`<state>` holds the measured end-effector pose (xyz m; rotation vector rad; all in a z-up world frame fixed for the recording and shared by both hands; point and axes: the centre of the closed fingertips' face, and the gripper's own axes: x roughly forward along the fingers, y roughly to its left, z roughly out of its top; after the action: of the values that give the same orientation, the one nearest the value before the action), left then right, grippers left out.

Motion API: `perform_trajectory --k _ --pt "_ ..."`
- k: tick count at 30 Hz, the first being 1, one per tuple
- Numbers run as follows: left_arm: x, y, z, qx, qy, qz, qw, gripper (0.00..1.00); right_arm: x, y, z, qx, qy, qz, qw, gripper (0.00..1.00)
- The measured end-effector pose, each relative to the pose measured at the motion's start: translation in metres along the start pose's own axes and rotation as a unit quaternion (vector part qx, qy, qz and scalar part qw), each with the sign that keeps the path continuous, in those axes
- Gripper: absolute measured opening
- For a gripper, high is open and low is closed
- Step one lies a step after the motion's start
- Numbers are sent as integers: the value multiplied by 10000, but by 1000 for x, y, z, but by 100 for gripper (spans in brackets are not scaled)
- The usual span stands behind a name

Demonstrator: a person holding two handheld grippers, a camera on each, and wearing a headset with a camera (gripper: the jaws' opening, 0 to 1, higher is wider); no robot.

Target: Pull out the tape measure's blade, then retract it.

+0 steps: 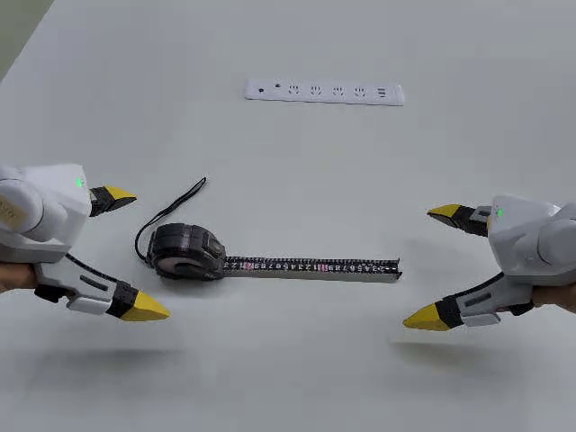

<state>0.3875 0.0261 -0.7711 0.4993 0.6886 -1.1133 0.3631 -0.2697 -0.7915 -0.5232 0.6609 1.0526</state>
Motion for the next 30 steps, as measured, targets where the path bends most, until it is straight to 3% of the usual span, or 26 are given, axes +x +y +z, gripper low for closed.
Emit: perform_trajectory --k 11,12,19,24,29,30 --pt "-5 1 0 -100 -74 91 9999 100 -2 3 2 96 -52 -24 9999 100" --pt "-12 0 -2 -275 -159 204 9993 100 -7 9 2 240 -115 -79 9996 100" --pt "-18 -5 -2 -462 -295 360 9978 100 -13 11 3 537 -225 -243 9980 100" --pt "-23 -10 0 -707 -504 504 9949 100 -16 14 5 739 -311 -383 9960 100" --pt "-28 -16 0 -803 -584 646 9930 100 -19 18 9 868 -403 -530 9940 100" --pt "-30 -17 1 -910 -673 696 9911 100 -21 19 10 884 -429 -584 9934 100"
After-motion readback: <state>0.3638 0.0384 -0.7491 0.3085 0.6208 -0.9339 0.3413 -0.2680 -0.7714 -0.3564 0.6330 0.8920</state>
